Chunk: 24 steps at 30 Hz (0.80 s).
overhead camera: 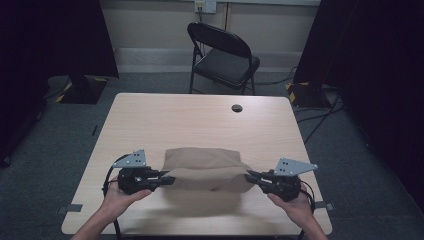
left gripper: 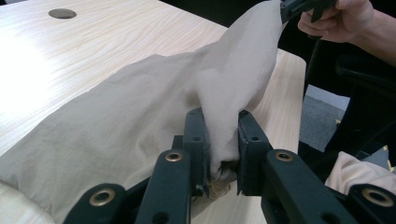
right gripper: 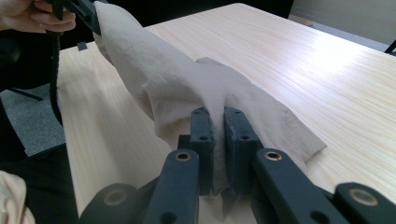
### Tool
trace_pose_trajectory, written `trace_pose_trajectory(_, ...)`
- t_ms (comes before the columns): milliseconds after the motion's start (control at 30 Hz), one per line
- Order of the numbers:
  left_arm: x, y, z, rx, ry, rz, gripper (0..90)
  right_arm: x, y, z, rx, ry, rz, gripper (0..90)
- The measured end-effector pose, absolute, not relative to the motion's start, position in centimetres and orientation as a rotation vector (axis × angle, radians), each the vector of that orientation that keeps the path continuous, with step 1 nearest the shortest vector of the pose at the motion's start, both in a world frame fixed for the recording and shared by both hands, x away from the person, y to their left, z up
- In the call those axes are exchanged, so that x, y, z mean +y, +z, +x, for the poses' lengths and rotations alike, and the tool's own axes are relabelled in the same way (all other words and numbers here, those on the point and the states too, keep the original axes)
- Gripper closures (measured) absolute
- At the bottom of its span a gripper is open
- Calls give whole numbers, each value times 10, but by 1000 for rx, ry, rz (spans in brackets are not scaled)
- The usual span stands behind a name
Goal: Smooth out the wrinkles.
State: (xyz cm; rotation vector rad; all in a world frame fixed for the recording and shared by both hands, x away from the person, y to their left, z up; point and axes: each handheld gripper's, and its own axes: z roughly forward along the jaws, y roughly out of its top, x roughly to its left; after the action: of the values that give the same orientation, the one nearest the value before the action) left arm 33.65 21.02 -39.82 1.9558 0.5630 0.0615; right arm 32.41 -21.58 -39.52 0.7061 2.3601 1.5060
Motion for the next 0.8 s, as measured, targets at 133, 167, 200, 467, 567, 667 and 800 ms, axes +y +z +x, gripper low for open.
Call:
trace_pose_trajectory(133,211,-399,340,576,59,1946,774,-214,-397,330,2361,1501,709,832)
trace_pose_trajectory(167,212,-399,341,579,61,1947,774,-214,-397,330,2361,1501,709,832)
trace_pose_trajectory(200,212,-399,342,580,61,1946,774,-213,-397,332,2358,1499,713,832)
trace_pose_trajectory(467,211,-396,348,591,79,1938,774,-212,-397,344,2353,1494,731,827)
trace_pose_trajectory(567,211,-397,350,599,81,1936,773,-211,-397,348,2344,1500,740,825)
trace_pose_trajectory(667,212,-399,353,615,82,1931,773,-211,-398,351,2342,1503,745,822)
trace_pose_trajectory(800,214,-400,356,628,84,1927,772,-208,-400,354,2346,1499,752,815)
